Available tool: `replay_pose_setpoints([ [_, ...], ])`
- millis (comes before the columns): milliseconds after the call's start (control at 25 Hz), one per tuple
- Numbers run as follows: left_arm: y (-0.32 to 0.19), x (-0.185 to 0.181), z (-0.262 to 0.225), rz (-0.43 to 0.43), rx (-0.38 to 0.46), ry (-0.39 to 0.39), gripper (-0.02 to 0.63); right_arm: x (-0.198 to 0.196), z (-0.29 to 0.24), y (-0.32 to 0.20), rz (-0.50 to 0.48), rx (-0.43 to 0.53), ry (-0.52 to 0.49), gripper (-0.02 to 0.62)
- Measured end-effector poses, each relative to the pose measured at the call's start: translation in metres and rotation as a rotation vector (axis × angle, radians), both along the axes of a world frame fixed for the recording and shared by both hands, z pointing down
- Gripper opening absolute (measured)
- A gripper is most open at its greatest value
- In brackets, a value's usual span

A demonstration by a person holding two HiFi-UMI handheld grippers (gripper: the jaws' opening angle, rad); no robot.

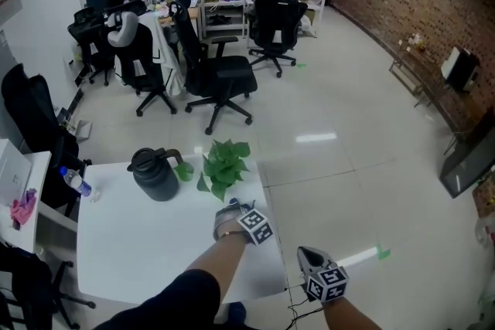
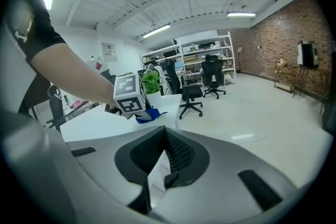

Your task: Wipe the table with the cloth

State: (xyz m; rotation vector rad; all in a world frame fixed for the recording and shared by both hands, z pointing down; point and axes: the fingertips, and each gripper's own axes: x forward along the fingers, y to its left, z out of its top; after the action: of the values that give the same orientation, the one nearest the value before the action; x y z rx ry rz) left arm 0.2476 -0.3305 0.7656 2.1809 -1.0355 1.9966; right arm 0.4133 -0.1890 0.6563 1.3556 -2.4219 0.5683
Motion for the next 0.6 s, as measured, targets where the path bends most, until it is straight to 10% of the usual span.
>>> replay_pose_setpoints([
  [600, 0.007, 0.075, -0.016, 0.075, 0.028, 0.204, 0.14, 0.008, 0.007, 0.003, -0.012, -0.024, 0.036, 0.012],
])
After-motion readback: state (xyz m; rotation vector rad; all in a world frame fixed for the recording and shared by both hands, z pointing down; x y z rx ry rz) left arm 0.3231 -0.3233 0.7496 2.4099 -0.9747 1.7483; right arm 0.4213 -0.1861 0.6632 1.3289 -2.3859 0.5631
